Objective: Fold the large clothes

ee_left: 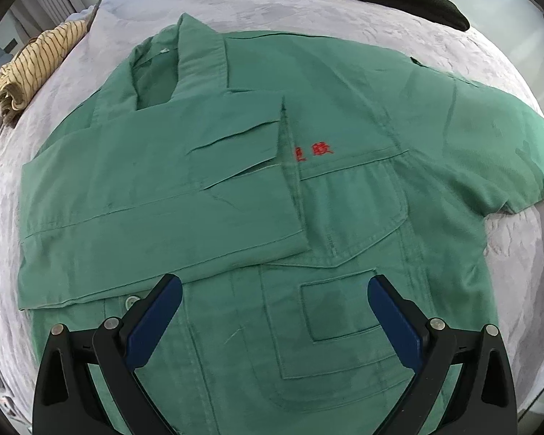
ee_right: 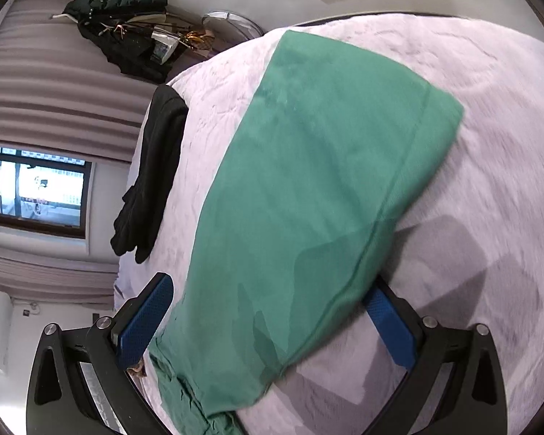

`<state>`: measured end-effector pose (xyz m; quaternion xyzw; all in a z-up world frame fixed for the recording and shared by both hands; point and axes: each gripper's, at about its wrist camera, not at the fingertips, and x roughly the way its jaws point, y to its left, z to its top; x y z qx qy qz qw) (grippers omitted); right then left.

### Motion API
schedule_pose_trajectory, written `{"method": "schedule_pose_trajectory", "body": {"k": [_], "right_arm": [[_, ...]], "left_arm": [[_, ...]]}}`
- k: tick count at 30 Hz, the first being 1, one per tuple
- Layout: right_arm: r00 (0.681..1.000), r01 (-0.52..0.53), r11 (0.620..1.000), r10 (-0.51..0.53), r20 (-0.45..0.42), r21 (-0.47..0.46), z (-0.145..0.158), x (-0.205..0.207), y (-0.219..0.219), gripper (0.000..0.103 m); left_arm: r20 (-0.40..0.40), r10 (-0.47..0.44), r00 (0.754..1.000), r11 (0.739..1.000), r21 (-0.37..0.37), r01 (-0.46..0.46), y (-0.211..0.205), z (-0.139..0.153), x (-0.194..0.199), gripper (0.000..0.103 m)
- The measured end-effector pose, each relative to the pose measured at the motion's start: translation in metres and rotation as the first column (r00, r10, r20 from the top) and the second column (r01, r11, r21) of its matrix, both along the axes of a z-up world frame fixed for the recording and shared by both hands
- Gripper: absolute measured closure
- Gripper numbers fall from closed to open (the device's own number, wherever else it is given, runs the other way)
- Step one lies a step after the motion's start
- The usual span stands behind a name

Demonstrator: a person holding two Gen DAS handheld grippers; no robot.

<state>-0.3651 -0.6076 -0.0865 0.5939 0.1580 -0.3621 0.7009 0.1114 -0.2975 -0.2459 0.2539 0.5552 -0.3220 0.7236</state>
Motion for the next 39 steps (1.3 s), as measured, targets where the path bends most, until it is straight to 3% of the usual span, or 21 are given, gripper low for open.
{"method": "schedule_pose_trajectory", "body": {"k": [6,10,11,12,14,19,22,24,28,32,35,39], "right_arm": [[0.997,0.053,0.999,-0.053,0.051,0.000,0.002,-0.005,-0.013,0.000],[0.992,0.096,0.995,-0.099,0.080,0.037,-0.001,-0.010,-0.016,0.003],[0.991,0.101,0.994,-0.105,0.082,0.048,-0.002,-0.011,-0.016,0.017],[0.991,0.104,0.992,-0.110,0.080,0.068,-0.005,-0.012,-0.016,0.055],[0.990,0.115,0.987,-0.123,0.065,0.115,-0.014,-0.015,-0.017,0.099],[0.997,0.075,0.997,-0.075,0.023,0.020,0.006,-0.001,-0.005,0.099],[0.998,-0.050,0.994,0.047,-0.035,-0.097,0.038,0.032,0.011,0.099],[0.984,-0.171,0.969,0.157,-0.090,-0.178,0.062,0.068,0.030,0.099],[0.913,-0.406,0.866,0.370,-0.174,-0.292,0.094,0.151,0.086,0.099],[0.799,-0.601,0.725,0.547,-0.249,-0.335,0.096,0.238,0.162,0.099],[0.702,-0.712,0.632,0.639,-0.314,-0.306,0.073,0.293,0.220,0.099],[0.584,-0.810,0.548,0.715,-0.384,-0.211,0.013,0.341,0.282,0.099]], "left_arm": [[-0.015,0.008,1.000,1.000,-0.006,-0.008,-0.011,0.001,0.007,0.000],[-0.016,0.021,1.000,1.000,-0.004,-0.021,-0.001,0.011,-0.012,0.000],[-0.017,0.024,1.000,1.000,-0.006,-0.024,0.004,0.016,-0.024,0.000],[-0.021,0.029,0.999,1.000,-0.008,-0.029,0.007,0.017,-0.025,0.000],[-0.027,0.039,0.999,0.999,-0.010,-0.040,0.012,0.017,-0.023,0.000],[-0.029,0.082,0.996,0.996,-0.019,-0.082,0.036,0.020,-0.010,0.000],[-0.010,0.112,0.994,0.993,-0.027,-0.112,0.051,0.022,0.001,0.000],[-0.003,0.148,0.989,0.988,-0.032,-0.148,0.065,0.023,0.018,0.000],[-0.010,0.215,0.976,0.974,-0.065,-0.215,0.091,0.028,0.046,0.000],[0.006,0.254,0.967,0.964,-0.082,-0.252,0.119,0.031,0.073,0.000],[0.010,0.298,0.955,0.951,-0.087,-0.296,0.141,0.031,0.089,0.000],[0.001,0.365,0.931,0.927,-0.094,-0.363,0.175,0.022,0.110,0.000]]}}
